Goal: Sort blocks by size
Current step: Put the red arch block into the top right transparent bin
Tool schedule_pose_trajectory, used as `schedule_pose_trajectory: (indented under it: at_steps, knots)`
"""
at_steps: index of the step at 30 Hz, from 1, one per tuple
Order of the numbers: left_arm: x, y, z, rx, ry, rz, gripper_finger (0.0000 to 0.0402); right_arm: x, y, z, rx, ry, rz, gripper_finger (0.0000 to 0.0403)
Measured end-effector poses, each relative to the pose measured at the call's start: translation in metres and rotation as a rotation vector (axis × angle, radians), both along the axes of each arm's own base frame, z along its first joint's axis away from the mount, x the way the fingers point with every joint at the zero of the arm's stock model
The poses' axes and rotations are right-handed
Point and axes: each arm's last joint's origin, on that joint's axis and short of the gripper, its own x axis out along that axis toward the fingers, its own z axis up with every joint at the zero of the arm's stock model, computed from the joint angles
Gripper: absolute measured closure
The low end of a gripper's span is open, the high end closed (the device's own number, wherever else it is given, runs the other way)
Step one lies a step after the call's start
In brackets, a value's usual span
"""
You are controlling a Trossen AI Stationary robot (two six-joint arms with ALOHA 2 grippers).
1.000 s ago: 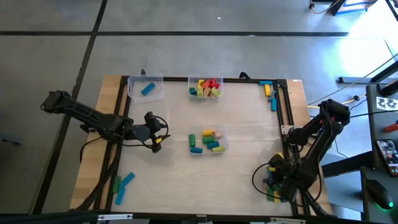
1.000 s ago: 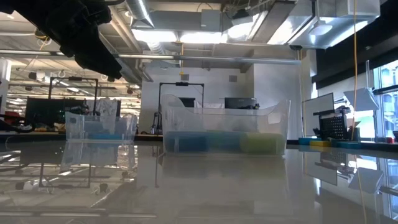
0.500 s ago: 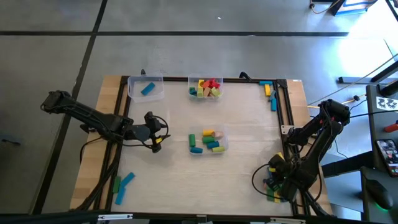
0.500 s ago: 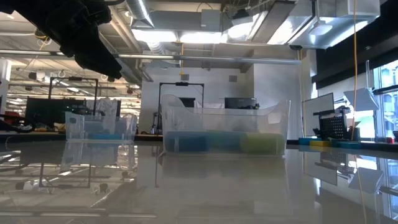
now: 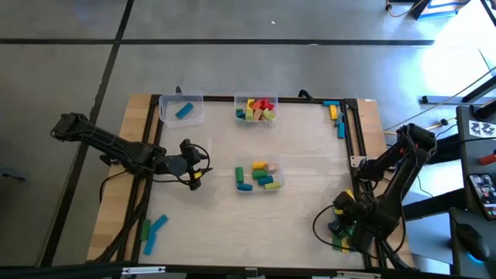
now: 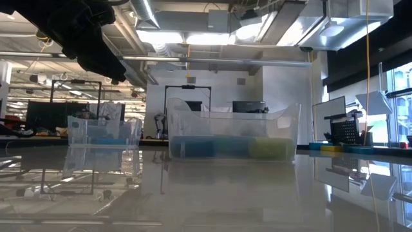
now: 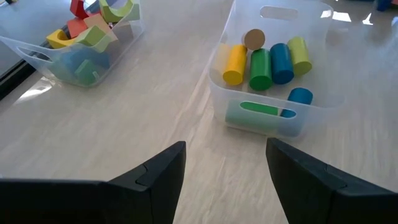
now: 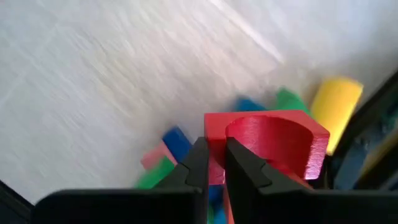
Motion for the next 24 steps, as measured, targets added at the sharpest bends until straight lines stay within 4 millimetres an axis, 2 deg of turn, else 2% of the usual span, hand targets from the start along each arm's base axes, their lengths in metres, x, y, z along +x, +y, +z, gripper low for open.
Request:
schedule_pose_trajectory:
  at_steps: [8, 24]
  knots:
    - [0.0, 0.0, 0.0, 0.0, 0.0, 0.0, 0.0183, 0.033, -0.016, 0.017, -0.099, -0.109, 0.086, 0.0367]
    - [0.0, 0.0, 0.0, 0.0, 0.0, 0.0, 0.0183, 0.105, -0.08, 0.022, -0.282, -0.166, 0.261, 0.0366]
